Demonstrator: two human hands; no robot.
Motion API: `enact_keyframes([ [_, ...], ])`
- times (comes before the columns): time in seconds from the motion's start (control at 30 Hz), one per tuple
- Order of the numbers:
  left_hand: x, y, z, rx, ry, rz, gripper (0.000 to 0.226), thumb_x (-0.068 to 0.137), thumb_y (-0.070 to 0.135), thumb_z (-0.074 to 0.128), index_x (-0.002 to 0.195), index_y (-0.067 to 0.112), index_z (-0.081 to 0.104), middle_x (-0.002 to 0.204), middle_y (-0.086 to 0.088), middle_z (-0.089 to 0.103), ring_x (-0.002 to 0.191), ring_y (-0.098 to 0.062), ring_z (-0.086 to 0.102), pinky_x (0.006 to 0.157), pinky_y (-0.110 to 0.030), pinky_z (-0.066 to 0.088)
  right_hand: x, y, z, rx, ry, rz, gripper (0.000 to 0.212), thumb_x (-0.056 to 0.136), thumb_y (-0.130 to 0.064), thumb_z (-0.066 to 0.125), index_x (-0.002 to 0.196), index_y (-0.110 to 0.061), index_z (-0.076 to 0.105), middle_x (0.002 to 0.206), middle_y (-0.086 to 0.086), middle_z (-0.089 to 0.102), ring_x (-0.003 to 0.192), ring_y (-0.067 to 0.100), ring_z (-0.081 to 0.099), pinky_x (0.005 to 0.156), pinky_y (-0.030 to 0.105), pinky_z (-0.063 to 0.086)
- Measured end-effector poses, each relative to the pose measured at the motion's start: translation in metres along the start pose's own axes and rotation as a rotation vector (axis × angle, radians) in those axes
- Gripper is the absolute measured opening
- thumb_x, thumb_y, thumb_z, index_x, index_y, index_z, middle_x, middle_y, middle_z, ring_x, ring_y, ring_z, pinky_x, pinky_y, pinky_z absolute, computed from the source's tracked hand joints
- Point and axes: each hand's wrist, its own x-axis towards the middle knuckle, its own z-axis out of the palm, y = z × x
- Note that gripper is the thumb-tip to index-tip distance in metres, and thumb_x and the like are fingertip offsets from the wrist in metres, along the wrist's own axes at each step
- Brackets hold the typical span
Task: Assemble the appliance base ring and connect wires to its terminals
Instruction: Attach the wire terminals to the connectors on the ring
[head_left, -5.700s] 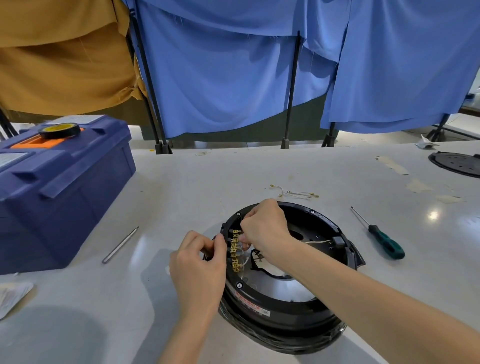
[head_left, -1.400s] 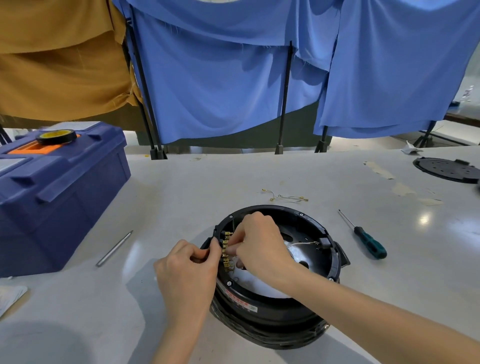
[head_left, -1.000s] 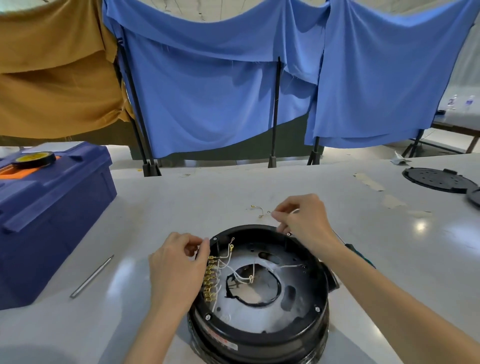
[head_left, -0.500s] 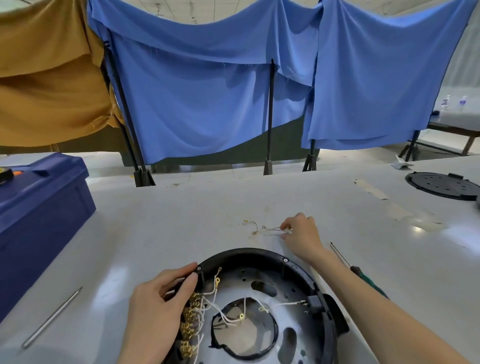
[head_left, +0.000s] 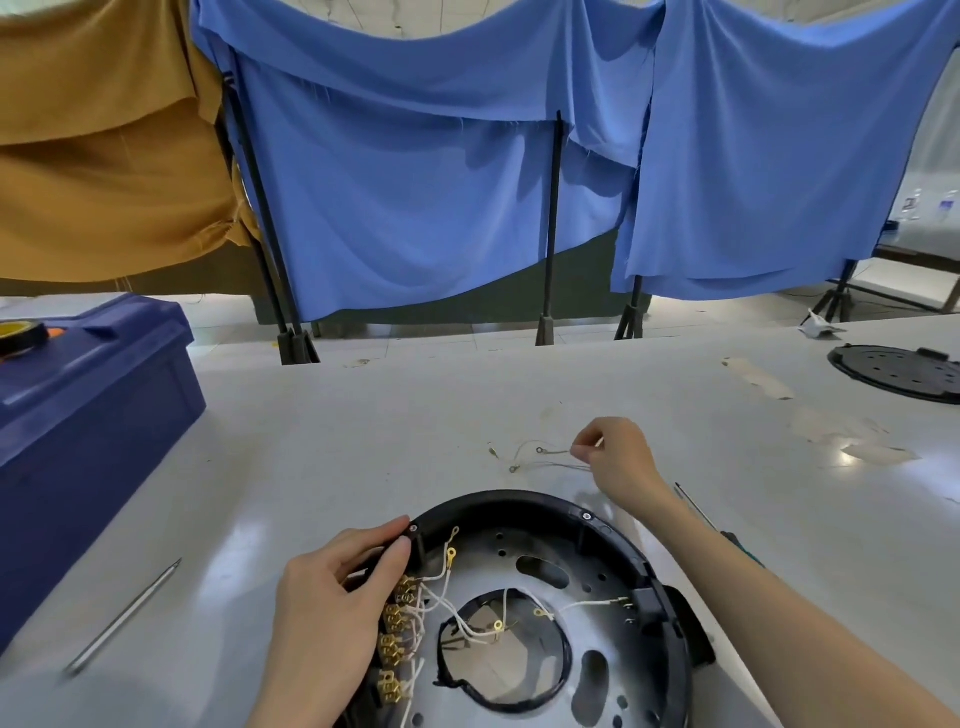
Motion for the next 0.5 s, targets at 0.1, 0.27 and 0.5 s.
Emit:
enact_keyframes([
  [0.1,0.000,0.001,0.000,0.018,0.008,-0.004,0.024,0.083,0.015,0.073,0.085,0.039,0.076,0.087,0.018,0.074,0.090,-0.002,0.068,0.089,-0.031,0.052,-0.016,-0.018,-0.016,0.255,0.013,-0.015,0.018,0.088,-0.001,0.063,0.073,-0.010,0.065,0.073,0.000,0.063,0.072,0.014,0.059,0.060,0.017,0.041],
  [0.27,-0.008,0.014,-0.001,0.167,0.128,0.216,0.036,0.081,0.043,0.062,0.117,0.049,0.058,0.109,0.025,0.061,0.105,0.007,0.055,0.091,-0.024,0.045,-0.056,-0.061,-0.037,0.526,-0.097,-0.130,0.017,0.080,0.007,0.068,0.069,-0.006,0.069,0.056,0.000,0.062,0.047,0.005,0.052,0.050,0.018,0.042],
  [0.5,-0.012,0.031,0.000,0.004,0.178,0.151,0.064,0.073,0.040,0.074,0.133,0.036,0.051,0.098,0.023,0.069,0.095,-0.003,0.062,0.088,-0.024,0.045,-0.097,-0.088,-0.028,0.764,-0.301,-0.159,0.019,0.081,0.015,0.064,0.072,-0.002,0.067,0.057,0.007,0.059,0.051,0.018,0.051,0.053,0.024,0.047],
])
